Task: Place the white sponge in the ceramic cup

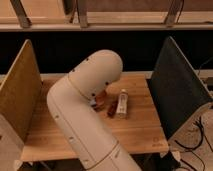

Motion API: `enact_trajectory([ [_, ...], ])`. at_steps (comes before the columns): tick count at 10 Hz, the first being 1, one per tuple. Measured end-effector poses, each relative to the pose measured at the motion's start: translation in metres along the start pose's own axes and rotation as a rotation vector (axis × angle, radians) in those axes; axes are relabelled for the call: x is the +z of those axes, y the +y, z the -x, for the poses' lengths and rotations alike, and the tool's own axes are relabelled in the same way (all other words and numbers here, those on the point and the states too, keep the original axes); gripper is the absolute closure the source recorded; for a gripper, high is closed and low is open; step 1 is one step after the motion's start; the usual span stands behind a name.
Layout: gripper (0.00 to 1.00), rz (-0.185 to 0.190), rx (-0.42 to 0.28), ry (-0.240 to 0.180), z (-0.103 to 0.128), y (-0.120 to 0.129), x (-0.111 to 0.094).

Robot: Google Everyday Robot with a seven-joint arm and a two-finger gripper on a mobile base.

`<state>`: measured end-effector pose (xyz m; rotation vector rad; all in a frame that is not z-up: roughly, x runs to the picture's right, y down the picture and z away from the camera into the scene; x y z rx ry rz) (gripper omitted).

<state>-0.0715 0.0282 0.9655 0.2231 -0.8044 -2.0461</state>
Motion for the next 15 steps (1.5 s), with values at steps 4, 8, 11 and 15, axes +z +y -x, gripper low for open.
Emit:
enact_trajectory([
  [4,1.0,0.034,-0.012,0.09,-0.019,0.009,-0.023],
  [8,1.0,0.104,-0.079,0.219,-0.048,0.015,-0.071],
  [11,1.0,0.158,-0.16,0.306,-0.069,0.01,-0.105],
  [15,1.0,0.235,-0.35,0.474,-0.114,-0.008,-0.169],
])
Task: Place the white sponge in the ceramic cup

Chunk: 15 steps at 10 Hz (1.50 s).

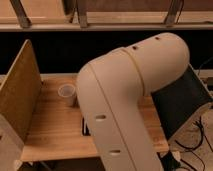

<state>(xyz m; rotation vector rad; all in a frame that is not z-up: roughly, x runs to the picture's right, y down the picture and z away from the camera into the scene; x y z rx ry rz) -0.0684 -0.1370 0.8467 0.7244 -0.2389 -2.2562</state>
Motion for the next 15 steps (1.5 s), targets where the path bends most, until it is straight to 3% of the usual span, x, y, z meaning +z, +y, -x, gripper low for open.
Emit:
enact_trajectory([
  [3,1.0,-0.01,-0.117,0.109,-0.041,-0.01,-0.016],
  [8,1.0,-0.121,-0.241,0.217,-0.075,-0.064,-0.003],
  [10,1.0,-0.185,-0.273,0.246,-0.084,-0.092,0.005],
  [15,1.0,-0.19,-0.275,0.248,-0.084,-0.094,0.006],
])
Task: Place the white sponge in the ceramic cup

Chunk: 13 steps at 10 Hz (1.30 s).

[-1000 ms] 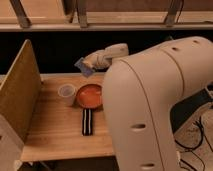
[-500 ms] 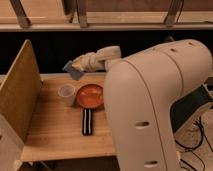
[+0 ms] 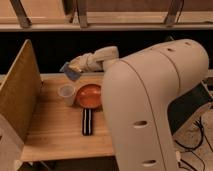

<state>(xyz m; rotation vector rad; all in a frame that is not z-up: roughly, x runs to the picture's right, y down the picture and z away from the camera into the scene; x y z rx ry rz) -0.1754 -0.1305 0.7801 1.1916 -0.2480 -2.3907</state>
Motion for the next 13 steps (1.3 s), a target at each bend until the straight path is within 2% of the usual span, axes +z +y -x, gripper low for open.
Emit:
enact_trajectory([
  [2,1.0,-0.01,-0.004,0.017,-0.005,-0.003,0.004],
  [7,1.0,-0.077,-0.014,0.059,-0.017,-0.026,0.03],
  [10,1.0,-0.116,0.014,0.068,-0.012,-0.042,0.042],
  [13,0.98,-0.162,0.052,0.052,0.004,-0.059,0.055],
])
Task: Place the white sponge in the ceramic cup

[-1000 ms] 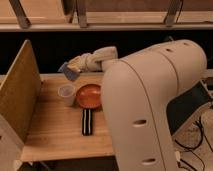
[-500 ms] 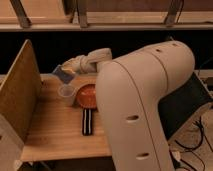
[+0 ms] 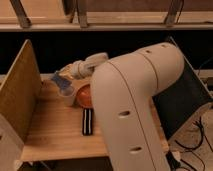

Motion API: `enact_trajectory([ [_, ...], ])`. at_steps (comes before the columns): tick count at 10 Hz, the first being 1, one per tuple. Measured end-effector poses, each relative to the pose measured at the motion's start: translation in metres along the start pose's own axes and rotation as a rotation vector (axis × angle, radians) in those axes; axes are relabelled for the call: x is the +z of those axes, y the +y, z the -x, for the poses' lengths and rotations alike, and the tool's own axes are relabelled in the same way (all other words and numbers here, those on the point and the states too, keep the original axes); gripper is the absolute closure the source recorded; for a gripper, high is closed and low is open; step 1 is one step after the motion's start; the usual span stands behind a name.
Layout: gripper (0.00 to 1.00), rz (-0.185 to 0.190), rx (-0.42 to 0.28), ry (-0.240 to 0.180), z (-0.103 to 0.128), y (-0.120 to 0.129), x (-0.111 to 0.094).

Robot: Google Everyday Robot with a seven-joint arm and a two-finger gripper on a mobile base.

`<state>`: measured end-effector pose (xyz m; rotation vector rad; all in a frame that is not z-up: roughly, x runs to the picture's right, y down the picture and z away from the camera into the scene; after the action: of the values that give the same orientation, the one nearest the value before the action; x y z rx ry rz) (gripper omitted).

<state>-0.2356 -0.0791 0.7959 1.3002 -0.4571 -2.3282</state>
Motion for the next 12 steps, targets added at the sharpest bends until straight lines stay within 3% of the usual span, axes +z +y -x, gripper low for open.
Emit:
enact_trajectory([
  [3,0.89,-0.015,0.019,-0.012,0.0076,-0.0044,0.0039],
  [10,0.22,-0.015,0.019,-0.012,0.0072,-0.0045,0.0042],
  [12,0.2,-0.015,0.019,-0.012,0.0073,-0.0045,0.0042],
])
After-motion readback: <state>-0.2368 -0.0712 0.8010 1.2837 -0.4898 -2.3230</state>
